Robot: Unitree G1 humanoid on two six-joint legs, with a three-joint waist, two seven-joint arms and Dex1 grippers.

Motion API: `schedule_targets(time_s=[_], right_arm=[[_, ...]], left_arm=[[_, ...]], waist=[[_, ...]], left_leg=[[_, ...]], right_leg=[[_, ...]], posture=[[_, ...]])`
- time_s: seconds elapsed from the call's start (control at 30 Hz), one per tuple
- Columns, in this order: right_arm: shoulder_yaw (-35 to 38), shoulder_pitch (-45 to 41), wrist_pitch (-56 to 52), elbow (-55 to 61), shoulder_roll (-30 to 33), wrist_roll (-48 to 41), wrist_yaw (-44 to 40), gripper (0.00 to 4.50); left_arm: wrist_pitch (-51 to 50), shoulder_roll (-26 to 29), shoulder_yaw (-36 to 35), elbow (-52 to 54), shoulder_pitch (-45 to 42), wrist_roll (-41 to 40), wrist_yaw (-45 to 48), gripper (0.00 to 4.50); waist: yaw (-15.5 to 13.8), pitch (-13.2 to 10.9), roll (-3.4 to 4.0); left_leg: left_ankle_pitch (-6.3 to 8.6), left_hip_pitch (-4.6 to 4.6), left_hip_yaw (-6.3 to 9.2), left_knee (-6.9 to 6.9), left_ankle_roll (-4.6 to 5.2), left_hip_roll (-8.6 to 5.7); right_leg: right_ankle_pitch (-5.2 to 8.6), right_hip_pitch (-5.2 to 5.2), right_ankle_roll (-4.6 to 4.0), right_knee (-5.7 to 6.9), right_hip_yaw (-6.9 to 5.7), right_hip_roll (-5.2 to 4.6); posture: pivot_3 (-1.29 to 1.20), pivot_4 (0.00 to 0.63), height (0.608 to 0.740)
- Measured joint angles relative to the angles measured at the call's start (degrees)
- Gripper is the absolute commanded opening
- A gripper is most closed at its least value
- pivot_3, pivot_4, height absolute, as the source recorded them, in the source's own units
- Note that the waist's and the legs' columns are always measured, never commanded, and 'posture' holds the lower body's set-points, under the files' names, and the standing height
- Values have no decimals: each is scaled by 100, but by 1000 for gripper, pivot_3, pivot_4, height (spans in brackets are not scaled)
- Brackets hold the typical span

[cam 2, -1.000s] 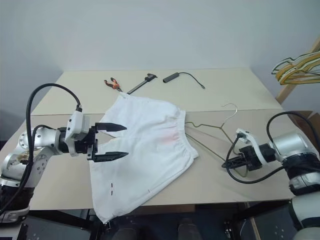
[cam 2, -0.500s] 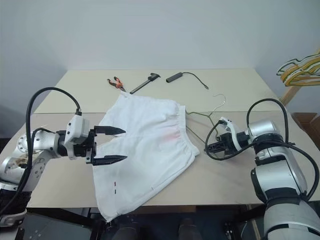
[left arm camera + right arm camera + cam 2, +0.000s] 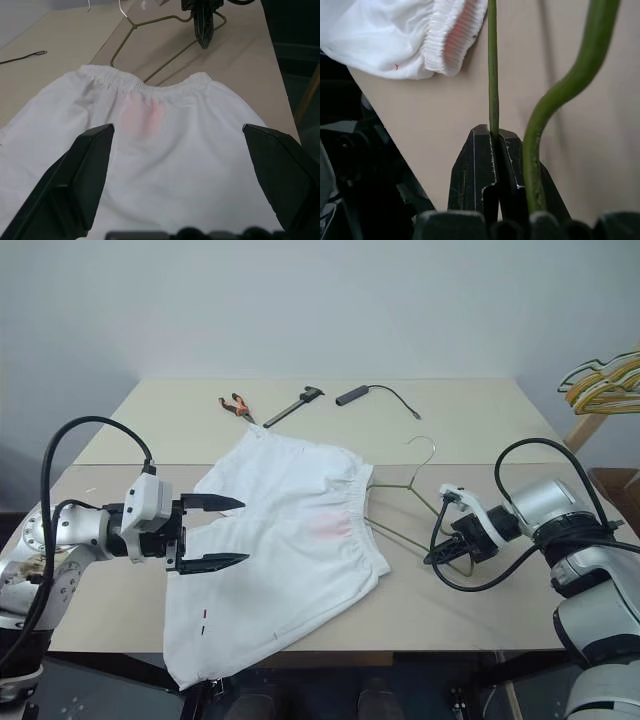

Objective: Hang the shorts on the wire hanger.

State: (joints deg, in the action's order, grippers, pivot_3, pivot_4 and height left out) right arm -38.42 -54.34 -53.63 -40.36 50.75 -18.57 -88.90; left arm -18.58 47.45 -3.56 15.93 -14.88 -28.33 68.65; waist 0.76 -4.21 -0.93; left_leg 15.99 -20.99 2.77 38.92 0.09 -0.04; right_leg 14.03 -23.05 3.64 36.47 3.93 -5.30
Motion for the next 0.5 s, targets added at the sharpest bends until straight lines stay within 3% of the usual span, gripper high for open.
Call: schedule_targets(time_s=[0.2, 0.5], right_arm=[[681, -714, 1, -2003, -1261, 499, 689, 0], [1862, -1061, 254, -3067, -1877, 846, 1235, 0]], left_arm=[[89, -4, 31, 28, -73, 6, 13, 4480], [102, -4, 42, 33, -81, 11, 28, 4480]], waist=[[4, 0, 1], [-23, 0, 1]], left_leg=[[-5, 0, 3, -4, -8, -2], [-9, -15, 10, -7, -22, -3]], right_leg=[[-1, -9, -3, 19, 3, 0], [-1, -13, -2, 25, -7, -3]], posture=[[120, 46, 740], [136, 44, 740]])
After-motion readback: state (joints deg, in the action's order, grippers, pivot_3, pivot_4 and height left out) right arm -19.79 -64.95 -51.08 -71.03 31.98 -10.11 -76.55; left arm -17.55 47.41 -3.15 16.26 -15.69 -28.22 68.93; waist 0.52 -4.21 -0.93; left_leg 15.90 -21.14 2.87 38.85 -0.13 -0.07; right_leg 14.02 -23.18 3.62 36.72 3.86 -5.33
